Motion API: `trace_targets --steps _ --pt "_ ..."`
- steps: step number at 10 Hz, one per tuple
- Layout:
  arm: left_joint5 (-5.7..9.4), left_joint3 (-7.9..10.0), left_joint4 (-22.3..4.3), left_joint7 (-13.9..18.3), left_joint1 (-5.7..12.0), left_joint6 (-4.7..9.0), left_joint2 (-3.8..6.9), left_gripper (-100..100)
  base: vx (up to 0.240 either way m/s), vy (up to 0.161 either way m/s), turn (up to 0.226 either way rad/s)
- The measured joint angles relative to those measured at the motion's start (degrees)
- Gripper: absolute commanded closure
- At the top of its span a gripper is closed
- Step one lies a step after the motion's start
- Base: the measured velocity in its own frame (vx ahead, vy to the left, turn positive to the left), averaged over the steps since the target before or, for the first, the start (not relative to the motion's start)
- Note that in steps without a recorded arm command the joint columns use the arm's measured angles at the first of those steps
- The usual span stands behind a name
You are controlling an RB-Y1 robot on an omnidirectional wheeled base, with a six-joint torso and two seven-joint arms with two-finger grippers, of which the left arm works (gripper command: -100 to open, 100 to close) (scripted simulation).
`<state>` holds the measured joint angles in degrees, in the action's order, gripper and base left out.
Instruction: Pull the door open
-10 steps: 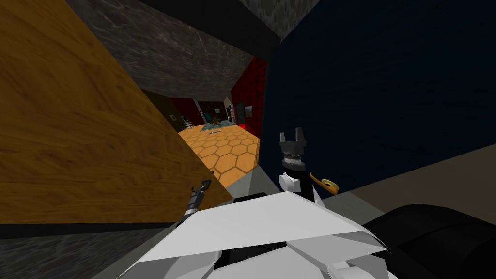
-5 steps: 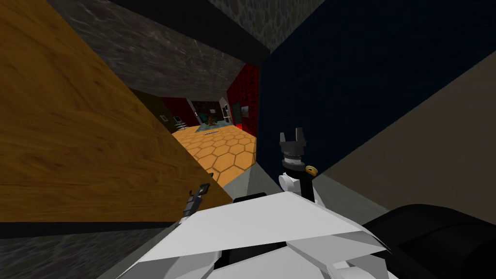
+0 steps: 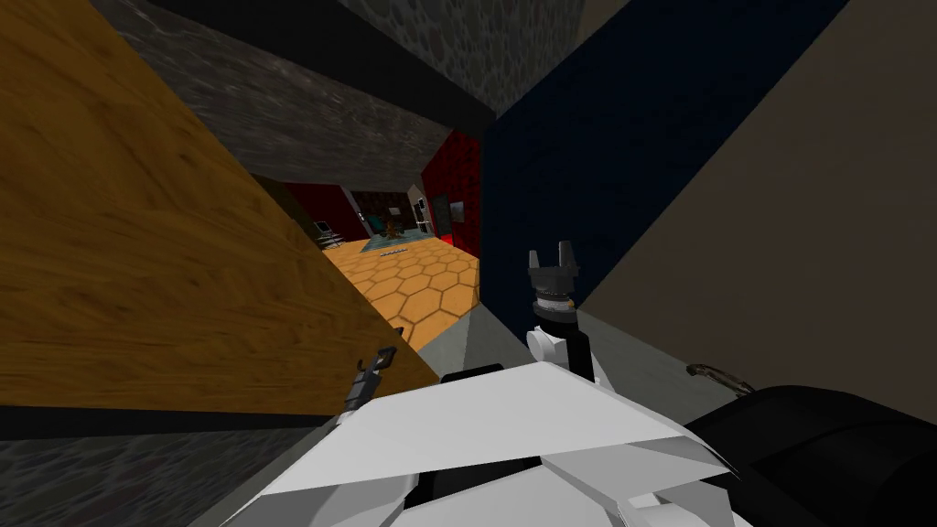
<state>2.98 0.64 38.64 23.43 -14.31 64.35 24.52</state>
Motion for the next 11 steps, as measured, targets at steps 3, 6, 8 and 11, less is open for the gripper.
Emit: trace_targets --steps 3,6,8,11 --pt "1.26 -1.03 -1.11 -0.72 2.72 -1.4 -0.02 100 -0.216 0.061 -0.113" --pt "2.13 -2.15 -4.19 -1.22 5.74 -1.47 -0.22 100 -0.161 0.031 -0.089" --pt "3.02 -2.86 -7.22 -1.45 8.81 -1.17 -0.08 100 -0.224 0.063 -0.167" --pt "4.56 -4.27 -8.67 -2.46 12.26 -3.12 -0.18 100 -0.216 0.047 -0.114"
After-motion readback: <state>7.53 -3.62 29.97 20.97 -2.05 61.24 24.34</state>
